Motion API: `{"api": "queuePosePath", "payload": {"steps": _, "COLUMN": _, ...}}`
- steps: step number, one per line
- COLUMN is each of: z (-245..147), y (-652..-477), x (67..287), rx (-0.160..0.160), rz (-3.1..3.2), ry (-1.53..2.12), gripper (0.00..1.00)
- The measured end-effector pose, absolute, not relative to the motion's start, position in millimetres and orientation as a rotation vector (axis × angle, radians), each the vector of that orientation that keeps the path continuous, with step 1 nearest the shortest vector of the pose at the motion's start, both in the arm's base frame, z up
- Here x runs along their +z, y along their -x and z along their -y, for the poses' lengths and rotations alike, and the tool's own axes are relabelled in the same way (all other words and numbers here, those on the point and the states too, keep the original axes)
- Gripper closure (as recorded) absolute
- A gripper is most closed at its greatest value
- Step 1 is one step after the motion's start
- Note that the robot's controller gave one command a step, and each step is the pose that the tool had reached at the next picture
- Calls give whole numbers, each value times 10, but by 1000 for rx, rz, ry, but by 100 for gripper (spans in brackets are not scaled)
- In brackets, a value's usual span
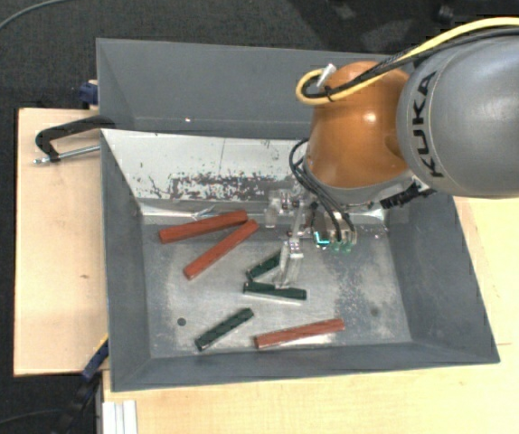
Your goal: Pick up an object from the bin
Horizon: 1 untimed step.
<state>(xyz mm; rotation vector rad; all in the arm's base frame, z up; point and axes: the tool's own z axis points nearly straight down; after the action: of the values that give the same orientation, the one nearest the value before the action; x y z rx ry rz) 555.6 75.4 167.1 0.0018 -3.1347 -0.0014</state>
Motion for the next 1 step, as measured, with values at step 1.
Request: {"api": "queuePosePath", "payload": {"steps": 1, "z": -504, "y": -5652, "x": 687, "rx": -1, "rz": 3111, "ry": 394, "gripper": 0}}
